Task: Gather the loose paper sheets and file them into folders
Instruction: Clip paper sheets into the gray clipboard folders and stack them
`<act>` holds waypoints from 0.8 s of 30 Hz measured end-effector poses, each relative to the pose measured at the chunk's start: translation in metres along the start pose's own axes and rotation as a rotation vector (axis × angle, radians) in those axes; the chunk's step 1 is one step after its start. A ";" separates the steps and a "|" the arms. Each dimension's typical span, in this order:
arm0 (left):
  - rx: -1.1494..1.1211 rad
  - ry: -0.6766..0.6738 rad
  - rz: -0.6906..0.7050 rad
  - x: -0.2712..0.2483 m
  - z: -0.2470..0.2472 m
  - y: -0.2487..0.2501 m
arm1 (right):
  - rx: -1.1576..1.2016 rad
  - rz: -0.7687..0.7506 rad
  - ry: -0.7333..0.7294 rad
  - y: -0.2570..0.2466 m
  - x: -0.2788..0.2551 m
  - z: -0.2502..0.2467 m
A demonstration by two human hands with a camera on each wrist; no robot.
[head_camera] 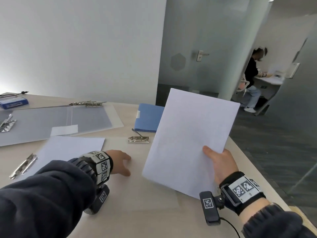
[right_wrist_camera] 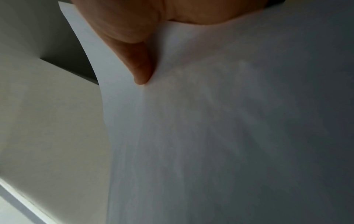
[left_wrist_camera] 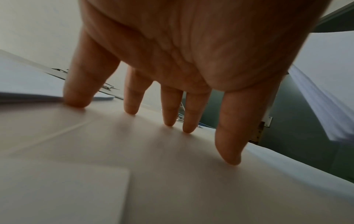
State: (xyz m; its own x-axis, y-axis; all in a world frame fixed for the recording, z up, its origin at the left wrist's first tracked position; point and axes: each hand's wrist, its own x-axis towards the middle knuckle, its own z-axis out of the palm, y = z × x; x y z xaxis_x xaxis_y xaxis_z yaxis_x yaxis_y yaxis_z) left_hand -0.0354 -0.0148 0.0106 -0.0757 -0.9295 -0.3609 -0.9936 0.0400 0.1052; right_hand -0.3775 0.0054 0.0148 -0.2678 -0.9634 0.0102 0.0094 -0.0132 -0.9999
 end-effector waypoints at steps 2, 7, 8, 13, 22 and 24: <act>0.006 -0.009 -0.004 -0.010 0.003 -0.010 | 0.018 0.007 -0.030 0.002 -0.002 0.020; 0.010 -0.018 -0.040 -0.040 0.006 -0.044 | 0.027 0.012 -0.153 0.004 -0.017 0.071; 0.001 -0.019 -0.055 -0.045 0.007 -0.053 | 0.027 0.008 -0.170 0.005 -0.020 0.082; -0.043 -0.017 -0.145 -0.068 0.013 -0.099 | 0.043 -0.014 -0.283 0.003 -0.036 0.130; -1.262 0.429 0.243 -0.115 -0.036 -0.138 | 0.047 -0.116 -0.482 -0.019 -0.062 0.200; -1.447 0.510 0.341 -0.119 -0.043 -0.133 | 0.081 -0.133 -0.529 -0.023 -0.066 0.213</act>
State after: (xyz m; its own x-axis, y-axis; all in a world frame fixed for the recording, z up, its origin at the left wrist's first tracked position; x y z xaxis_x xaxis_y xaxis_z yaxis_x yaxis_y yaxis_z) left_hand 0.1093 0.0747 0.0796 0.0612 -0.9833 0.1714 0.0056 0.1721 0.9851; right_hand -0.1551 0.0120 0.0396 0.2491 -0.9548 0.1620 0.0887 -0.1441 -0.9856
